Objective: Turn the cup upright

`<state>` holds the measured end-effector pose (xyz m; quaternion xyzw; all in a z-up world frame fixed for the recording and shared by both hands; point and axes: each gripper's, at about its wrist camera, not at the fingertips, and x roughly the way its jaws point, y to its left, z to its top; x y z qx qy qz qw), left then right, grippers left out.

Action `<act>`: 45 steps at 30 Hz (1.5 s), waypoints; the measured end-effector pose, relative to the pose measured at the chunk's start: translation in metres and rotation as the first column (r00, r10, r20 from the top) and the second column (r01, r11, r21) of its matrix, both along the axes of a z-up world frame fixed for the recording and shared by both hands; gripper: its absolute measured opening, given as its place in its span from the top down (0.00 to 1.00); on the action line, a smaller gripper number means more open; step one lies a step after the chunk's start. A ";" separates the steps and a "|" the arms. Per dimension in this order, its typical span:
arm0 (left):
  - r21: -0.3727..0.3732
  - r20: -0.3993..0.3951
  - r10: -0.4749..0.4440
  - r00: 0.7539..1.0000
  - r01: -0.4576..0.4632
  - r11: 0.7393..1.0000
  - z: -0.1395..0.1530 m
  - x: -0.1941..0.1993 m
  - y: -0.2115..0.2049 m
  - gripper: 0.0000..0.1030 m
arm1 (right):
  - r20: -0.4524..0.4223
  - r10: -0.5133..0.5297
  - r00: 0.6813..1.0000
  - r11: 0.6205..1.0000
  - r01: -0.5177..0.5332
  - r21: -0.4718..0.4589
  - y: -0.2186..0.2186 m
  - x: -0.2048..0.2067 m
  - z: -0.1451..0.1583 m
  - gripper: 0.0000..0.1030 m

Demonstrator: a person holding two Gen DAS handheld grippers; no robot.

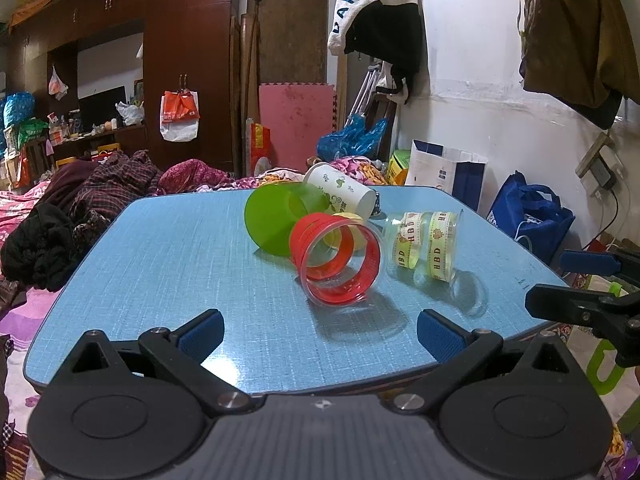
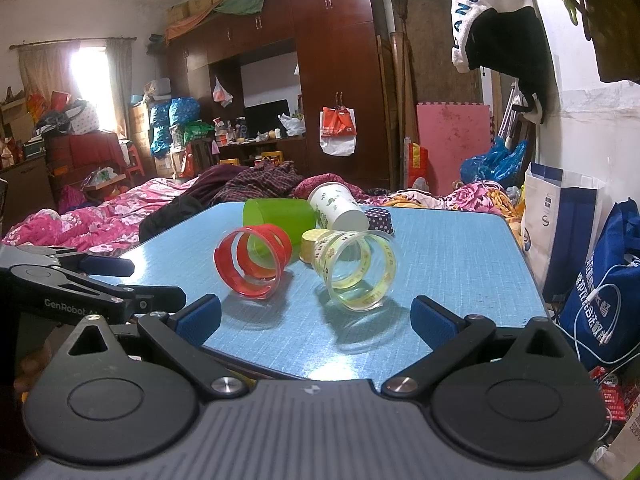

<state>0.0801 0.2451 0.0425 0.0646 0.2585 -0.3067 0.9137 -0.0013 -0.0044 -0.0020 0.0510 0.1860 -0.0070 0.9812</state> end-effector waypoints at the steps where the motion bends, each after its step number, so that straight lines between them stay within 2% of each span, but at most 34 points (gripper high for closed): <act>1: -0.002 -0.002 0.001 1.000 -0.001 1.000 0.001 0.000 0.002 0.00 | 0.000 0.000 1.000 1.000 0.000 0.000 0.000 0.000 0.000 0.01; 33: -0.015 0.008 0.018 1.000 -0.018 1.000 0.003 0.007 0.009 0.00 | -0.011 0.043 0.999 0.999 -0.043 0.005 -0.009 0.005 0.005 0.01; 36: -0.033 -0.006 0.026 1.000 -0.026 0.999 0.005 0.016 0.013 0.00 | -0.022 0.055 0.998 0.998 -0.055 -0.017 -0.014 0.022 0.022 0.01; 38: -0.042 -0.018 0.029 0.999 -0.029 0.999 0.006 0.023 0.014 0.00 | -0.020 0.065 0.998 0.998 -0.065 0.000 -0.019 0.039 0.034 0.01; 41: -0.041 -0.025 0.038 0.999 -0.039 0.998 0.008 0.037 0.012 0.00 | -0.038 0.080 0.996 0.996 -0.081 -0.026 -0.019 0.077 0.052 0.01; 43: -0.047 -0.030 0.042 0.999 -0.043 0.998 0.009 0.045 0.012 0.00 | -0.069 0.068 0.995 0.997 -0.070 -0.040 -0.018 0.103 0.055 0.03; 45: -0.057 -0.039 0.044 0.998 -0.046 0.997 0.009 0.055 0.013 0.00 | -0.122 0.069 0.990 0.996 -0.076 -0.054 -0.018 0.134 0.054 0.11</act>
